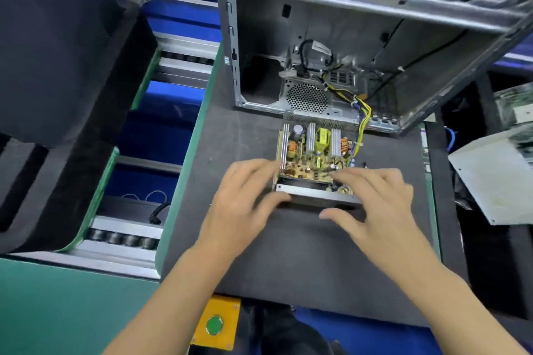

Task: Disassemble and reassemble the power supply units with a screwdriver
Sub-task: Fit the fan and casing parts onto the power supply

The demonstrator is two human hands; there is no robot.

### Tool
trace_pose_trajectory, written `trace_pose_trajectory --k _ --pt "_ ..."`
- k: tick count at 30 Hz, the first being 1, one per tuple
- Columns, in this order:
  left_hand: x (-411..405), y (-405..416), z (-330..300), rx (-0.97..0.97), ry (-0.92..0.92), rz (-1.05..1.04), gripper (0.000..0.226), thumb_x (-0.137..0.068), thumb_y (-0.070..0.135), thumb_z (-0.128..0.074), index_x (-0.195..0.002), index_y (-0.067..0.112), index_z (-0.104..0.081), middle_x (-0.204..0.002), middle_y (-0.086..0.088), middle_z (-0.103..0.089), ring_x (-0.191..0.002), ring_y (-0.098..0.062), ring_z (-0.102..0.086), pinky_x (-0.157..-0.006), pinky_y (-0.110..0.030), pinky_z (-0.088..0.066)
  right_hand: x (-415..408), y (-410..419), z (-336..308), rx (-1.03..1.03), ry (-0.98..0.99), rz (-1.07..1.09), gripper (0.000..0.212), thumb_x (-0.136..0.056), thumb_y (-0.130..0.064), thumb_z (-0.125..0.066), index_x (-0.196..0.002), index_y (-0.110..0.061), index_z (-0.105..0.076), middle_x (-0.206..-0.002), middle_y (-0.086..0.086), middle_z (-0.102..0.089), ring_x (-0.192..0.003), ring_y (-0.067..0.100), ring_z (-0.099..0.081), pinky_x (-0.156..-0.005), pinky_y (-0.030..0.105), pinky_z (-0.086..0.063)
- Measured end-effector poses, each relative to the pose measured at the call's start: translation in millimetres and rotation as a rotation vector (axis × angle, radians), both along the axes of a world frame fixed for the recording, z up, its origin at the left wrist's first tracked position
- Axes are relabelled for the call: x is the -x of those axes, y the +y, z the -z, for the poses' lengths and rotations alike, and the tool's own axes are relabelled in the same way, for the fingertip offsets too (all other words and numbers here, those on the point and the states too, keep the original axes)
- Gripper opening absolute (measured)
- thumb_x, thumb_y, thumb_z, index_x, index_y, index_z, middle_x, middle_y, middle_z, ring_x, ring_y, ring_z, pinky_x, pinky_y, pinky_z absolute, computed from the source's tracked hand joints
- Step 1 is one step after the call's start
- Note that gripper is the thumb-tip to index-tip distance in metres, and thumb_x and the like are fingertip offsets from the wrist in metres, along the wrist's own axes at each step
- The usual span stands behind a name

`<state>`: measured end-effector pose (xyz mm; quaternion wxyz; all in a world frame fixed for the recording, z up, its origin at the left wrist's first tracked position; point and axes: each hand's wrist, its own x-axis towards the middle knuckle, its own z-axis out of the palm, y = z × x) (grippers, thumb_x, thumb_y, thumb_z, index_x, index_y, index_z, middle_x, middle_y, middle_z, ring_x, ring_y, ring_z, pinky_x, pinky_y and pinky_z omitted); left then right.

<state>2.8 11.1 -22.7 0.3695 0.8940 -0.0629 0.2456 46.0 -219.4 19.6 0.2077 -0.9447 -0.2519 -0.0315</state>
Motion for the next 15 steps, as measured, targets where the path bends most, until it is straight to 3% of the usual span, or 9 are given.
trace_pose_trajectory --k 3,6,9,12,15 --pt "19 39 8 0.073 0.15 -0.167 0.021 -0.096 0.009 -0.063 -0.116 0.006 -0.07 -0.103 -0.002 -0.066 -0.095 -0.018 -0.061 -0.09 -0.028 -0.049 1 17 0 -0.021 -0.06 -0.005 0.056 -0.082 -0.059 -0.068 -0.125 -0.025 -0.064 -0.126 -0.011 -0.059 -0.105 0.022 -0.041 -0.082 0.028 -0.018" --pt "33 72 20 0.029 0.342 -0.279 0.015 -0.092 0.003 -0.068 -0.105 0.008 -0.074 -0.095 0.002 -0.068 -0.086 -0.019 -0.06 -0.082 -0.038 -0.05 6 26 5 -0.047 -0.138 0.029 0.048 -0.081 -0.053 -0.071 -0.119 -0.023 -0.068 -0.118 -0.005 -0.06 -0.102 0.026 -0.042 -0.081 0.03 -0.019" --pt "37 79 26 -0.035 0.458 -0.224 0.013 -0.091 0.004 -0.07 -0.101 0.009 -0.075 -0.092 0.002 -0.068 -0.088 -0.024 -0.06 -0.085 -0.028 -0.045 8 23 12 0.088 -0.108 0.029 0.057 -0.073 -0.05 -0.08 -0.12 -0.021 -0.067 -0.119 -0.004 -0.06 -0.102 0.027 -0.042 -0.083 0.032 -0.018" --pt "35 69 25 -0.05 0.456 -0.15 0.013 -0.09 0.007 -0.073 -0.102 0.009 -0.074 -0.092 0.0 -0.069 -0.088 -0.025 -0.06 -0.085 -0.025 -0.043 0 20 12 0.086 -0.119 0.0 0.043 -0.076 -0.035 -0.081 -0.115 -0.02 -0.07 -0.115 -0.008 -0.065 -0.102 0.023 -0.046 -0.083 0.032 -0.018" --pt "28 50 20 0.003 0.413 -0.089 0.025 -0.088 0.015 -0.076 -0.112 0.01 -0.071 -0.099 0.001 -0.067 -0.095 -0.022 -0.056 -0.088 -0.028 -0.044 -11 18 11 0.075 -0.086 -0.071 0.034 -0.079 -0.034 -0.079 -0.108 -0.019 -0.07 -0.099 -0.013 -0.066 -0.097 0.023 -0.047 -0.081 0.032 -0.019"
